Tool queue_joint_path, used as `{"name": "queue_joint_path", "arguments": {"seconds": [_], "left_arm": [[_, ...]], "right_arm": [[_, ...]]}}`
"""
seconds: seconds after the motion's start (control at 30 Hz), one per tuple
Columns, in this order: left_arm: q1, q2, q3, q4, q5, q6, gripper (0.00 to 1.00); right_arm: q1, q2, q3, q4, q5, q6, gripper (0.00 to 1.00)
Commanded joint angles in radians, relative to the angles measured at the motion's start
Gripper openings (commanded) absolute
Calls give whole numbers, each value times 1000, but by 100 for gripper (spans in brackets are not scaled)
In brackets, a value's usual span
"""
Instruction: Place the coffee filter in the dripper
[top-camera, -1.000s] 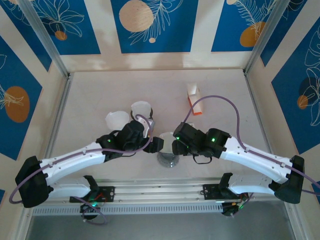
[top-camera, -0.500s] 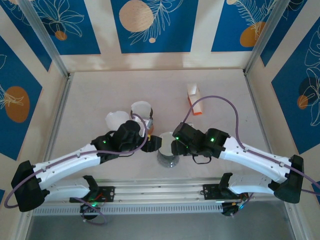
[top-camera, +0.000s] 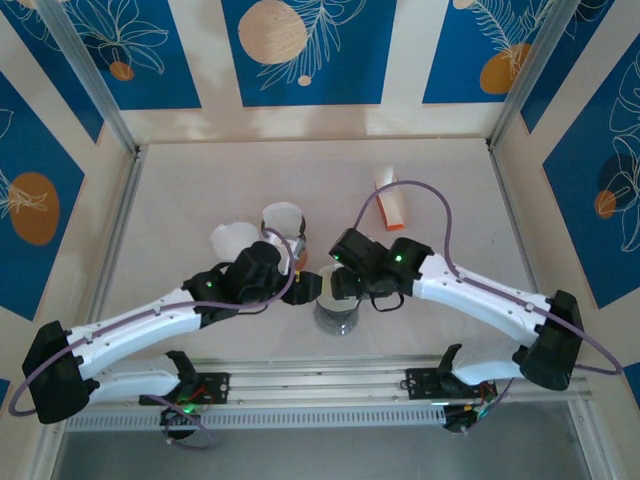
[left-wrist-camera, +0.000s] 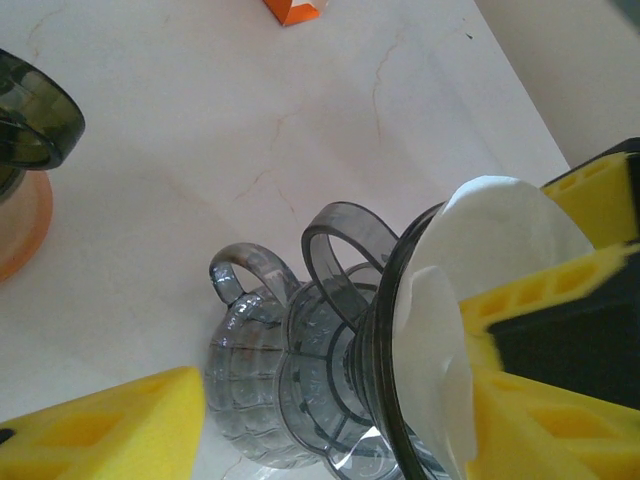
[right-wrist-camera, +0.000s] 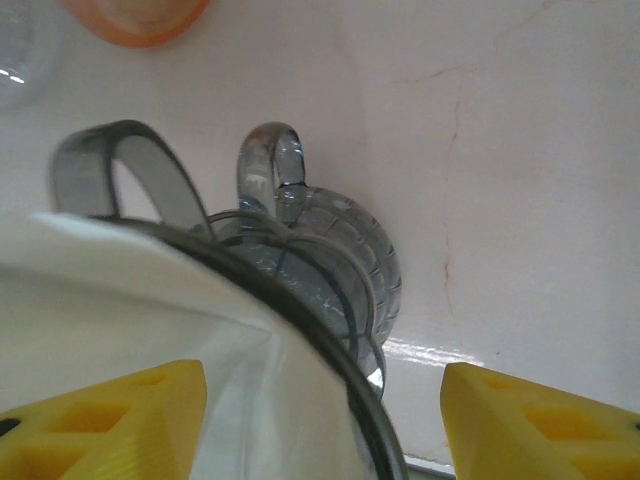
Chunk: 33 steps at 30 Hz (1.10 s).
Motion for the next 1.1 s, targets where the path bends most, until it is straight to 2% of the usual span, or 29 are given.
{"name": "queue_joint_path", "arguments": {"seconds": [0.0, 0.3, 0.9, 1.07], "left_arm": [[12, -6, -18, -10, -3, -2, 66], [17, -3, -24, -1, 5, -7, 67], [18, -47, -62, 68, 30, -26, 82], [18, -36, -54, 53, 23, -26, 81]], "right_arm": [[-5, 41, 17, -38, -30, -32, 64], [-17, 113, 32, -47, -12, -55, 64], [-17, 160, 2, -14, -19, -49, 64], [-15, 145, 5, -13, -12, -46, 64]]}}
